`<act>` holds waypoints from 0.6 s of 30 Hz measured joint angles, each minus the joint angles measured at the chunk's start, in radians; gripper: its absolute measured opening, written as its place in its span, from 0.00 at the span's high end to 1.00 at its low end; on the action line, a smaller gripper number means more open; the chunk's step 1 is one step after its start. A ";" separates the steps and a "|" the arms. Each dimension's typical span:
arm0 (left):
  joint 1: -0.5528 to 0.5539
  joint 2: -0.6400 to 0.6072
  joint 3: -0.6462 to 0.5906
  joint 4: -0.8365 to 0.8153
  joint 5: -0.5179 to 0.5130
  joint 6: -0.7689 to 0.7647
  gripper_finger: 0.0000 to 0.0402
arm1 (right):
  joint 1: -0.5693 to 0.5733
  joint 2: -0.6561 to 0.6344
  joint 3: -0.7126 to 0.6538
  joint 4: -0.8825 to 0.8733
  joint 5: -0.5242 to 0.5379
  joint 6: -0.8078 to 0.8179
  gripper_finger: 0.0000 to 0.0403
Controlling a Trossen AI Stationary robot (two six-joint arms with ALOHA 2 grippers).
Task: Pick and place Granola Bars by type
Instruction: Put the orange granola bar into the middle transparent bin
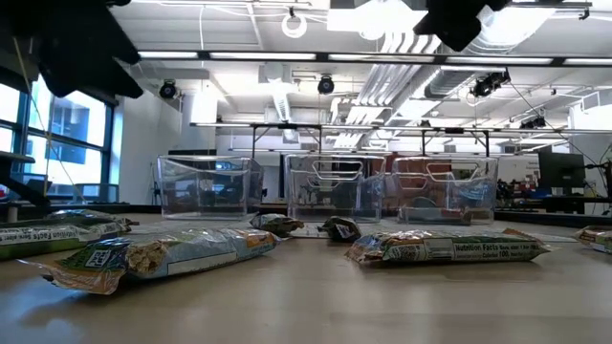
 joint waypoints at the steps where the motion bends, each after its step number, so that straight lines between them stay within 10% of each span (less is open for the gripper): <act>1: 0.000 0.001 -0.002 0.019 0.001 0.001 0.49 | 0.008 0.008 0.000 -0.002 0.009 0.006 0.65; 18: 0.000 0.114 -0.003 -0.065 -0.024 -0.076 0.49 | 0.102 0.227 0.000 0.033 0.160 0.019 0.65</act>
